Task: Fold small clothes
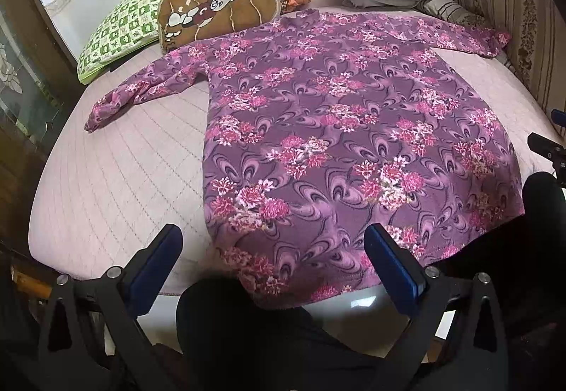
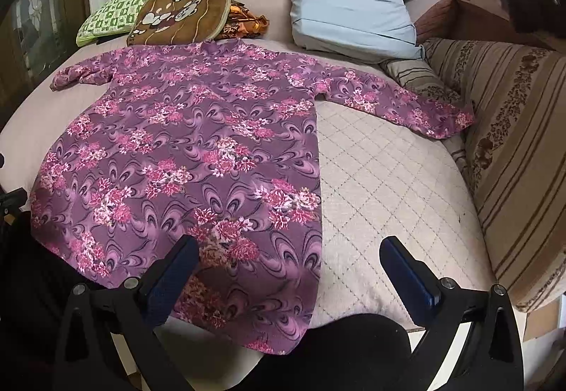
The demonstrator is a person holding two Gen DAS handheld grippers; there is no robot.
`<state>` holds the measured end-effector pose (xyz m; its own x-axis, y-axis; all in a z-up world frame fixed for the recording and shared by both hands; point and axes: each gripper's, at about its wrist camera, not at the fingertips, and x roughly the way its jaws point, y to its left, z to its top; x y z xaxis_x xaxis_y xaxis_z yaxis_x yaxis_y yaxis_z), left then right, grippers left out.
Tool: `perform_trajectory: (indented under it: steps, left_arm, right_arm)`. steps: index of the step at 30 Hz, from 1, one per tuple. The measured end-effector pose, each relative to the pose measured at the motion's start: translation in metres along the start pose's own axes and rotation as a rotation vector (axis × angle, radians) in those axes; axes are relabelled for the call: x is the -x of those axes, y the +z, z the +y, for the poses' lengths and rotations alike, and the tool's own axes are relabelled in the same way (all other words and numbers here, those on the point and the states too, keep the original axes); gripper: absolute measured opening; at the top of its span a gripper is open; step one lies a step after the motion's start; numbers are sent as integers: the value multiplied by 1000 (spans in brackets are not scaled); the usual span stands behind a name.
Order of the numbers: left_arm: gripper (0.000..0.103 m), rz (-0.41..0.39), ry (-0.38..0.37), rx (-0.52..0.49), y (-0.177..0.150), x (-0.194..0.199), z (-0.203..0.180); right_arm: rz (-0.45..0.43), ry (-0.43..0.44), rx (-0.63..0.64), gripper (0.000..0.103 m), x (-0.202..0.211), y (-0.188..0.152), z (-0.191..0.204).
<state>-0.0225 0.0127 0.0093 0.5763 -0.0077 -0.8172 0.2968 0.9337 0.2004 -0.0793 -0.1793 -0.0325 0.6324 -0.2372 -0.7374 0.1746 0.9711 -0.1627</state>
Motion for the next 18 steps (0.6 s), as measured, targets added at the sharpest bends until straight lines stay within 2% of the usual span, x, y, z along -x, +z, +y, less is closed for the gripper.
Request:
perform_trajectory:
  steps: [18]
  left_arm:
    - [103,7,-4,27,-5,1,16]
  right_arm:
    - [-7,-19,2,103,5,0,-5]
